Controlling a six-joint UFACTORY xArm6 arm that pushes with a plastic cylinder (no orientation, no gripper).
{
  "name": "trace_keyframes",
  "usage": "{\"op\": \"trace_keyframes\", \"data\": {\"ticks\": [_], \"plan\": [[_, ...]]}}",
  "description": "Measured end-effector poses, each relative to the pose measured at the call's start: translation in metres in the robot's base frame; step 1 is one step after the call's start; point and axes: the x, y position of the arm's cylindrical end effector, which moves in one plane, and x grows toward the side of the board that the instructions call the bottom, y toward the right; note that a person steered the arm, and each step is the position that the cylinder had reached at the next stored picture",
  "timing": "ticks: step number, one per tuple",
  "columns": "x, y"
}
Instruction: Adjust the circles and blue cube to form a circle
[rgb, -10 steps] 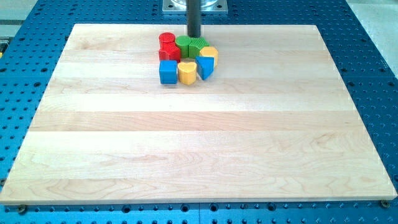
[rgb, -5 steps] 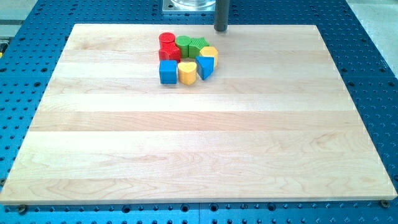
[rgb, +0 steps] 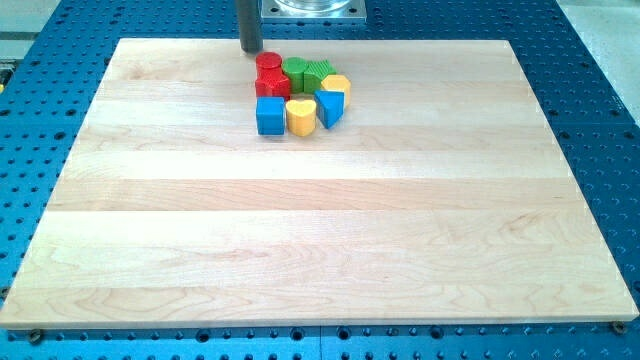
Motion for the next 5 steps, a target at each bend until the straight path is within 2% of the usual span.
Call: {"op": "trace_keyframes", "data": {"ticks": [2,4,5], "plan": [[0.017,0.017],[0.068,0.018],[0.068,0.009]]}}
